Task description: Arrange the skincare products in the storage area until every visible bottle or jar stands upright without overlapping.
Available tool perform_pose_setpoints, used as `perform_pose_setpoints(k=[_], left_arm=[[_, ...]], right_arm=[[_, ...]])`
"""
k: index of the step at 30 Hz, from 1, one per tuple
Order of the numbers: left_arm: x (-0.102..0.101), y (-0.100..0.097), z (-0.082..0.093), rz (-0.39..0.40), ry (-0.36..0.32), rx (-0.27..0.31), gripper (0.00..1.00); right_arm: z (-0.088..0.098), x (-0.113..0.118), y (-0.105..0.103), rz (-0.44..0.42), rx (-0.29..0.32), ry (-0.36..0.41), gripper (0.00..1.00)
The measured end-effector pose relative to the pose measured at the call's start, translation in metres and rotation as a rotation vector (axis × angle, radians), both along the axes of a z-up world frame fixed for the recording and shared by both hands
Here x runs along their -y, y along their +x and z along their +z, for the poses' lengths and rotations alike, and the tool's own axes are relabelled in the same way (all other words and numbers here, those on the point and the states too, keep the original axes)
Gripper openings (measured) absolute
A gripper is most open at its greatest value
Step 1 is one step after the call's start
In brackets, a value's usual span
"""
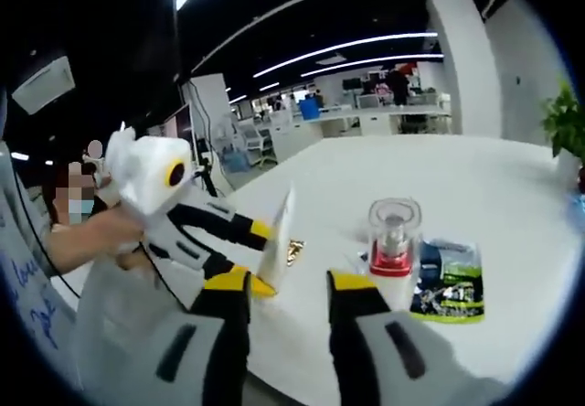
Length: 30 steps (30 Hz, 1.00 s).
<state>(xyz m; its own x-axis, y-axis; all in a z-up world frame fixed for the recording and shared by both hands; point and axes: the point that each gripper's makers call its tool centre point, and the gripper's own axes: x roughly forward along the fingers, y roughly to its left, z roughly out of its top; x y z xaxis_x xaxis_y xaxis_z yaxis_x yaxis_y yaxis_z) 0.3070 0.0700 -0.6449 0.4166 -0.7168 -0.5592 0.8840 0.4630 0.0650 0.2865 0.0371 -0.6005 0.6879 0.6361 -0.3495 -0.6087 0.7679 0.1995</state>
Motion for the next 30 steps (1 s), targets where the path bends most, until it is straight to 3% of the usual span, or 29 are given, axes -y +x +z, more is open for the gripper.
perform_pose_setpoints(k=[11, 17, 21, 30], left_arm=[[0.011, -0.007, 0.003, 0.026, -0.032, 0.000, 0.28], [0.014, -0.006, 0.002, 0.049, -0.043, -0.008, 0.28], [0.016, -0.004, 0.001, 0.065, -0.045, -0.006, 0.28], [0.022, -0.006, 0.001, 0.077, -0.067, -0.037, 0.29]], right_arm=[[-0.002, -0.012, 0.008, 0.029, -0.034, 0.039, 0.24], [-0.001, -0.010, 0.013, 0.044, -0.047, 0.055, 0.13], [-0.002, -0.009, 0.015, 0.057, -0.081, 0.084, 0.13], [0.000, -0.004, 0.014, 0.102, -0.070, 0.070, 0.09]])
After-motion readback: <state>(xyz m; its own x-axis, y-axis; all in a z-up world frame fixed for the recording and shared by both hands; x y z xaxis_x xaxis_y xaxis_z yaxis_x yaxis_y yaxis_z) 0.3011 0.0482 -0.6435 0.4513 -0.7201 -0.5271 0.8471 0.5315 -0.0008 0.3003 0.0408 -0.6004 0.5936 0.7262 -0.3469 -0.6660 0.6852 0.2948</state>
